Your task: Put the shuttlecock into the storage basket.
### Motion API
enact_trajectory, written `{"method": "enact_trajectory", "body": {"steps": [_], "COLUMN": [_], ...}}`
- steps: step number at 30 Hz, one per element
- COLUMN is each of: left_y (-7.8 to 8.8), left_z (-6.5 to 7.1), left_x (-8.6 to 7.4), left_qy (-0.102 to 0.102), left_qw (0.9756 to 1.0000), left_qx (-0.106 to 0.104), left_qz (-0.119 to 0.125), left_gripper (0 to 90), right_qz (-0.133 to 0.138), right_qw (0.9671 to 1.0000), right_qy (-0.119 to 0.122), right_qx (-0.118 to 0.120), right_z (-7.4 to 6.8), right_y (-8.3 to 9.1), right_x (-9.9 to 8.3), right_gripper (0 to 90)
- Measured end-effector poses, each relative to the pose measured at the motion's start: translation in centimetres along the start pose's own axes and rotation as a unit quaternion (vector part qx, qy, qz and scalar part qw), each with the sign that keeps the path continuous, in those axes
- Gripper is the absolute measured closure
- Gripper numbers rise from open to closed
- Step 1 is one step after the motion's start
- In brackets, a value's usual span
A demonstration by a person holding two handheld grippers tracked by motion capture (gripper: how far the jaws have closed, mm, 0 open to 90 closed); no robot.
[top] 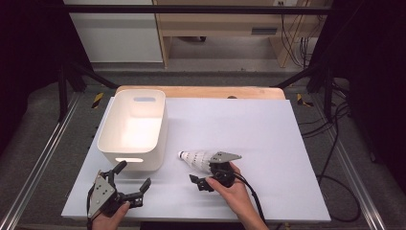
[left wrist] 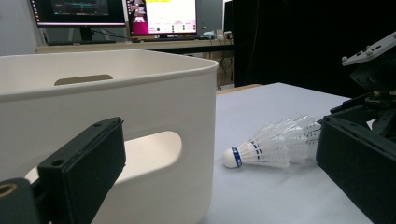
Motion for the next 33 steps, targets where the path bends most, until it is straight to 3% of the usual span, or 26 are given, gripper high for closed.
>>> {"method": "enact_trajectory", "body": {"steps": [10,33], "left_y": [0.1,0.0], "left_z": [-0.1,0.0], "left_x": [0.0,0.0], "left_qy": [0.002,0.001], "left_qw": [1.0000,1.0000], "left_qx": [0.001,0.000], "left_qz": [0.000,-0.001], "left_gripper": [1.5,1.5], "right_qz": [-0.001,-0.004], "right_qw": [1.0000,0.9998], "right_qy": [0.004,0.017], "right_qx": [0.004,-0.012], "right_z": [-0.3,-0.6], "right_y": [-0.6,-1.6], "right_x": [0.3,0.8], "right_gripper": [16.3,21.5]}}
Point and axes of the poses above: each handheld gripper's, and its own axes: y roughly backward along the jaws, x roughly out of its top, z roughly to its right, the point moved 5 cm from there along -y, roughly forward along the jaws, and after that the axes turned 2 degrees about z, right-handed, at the moved point
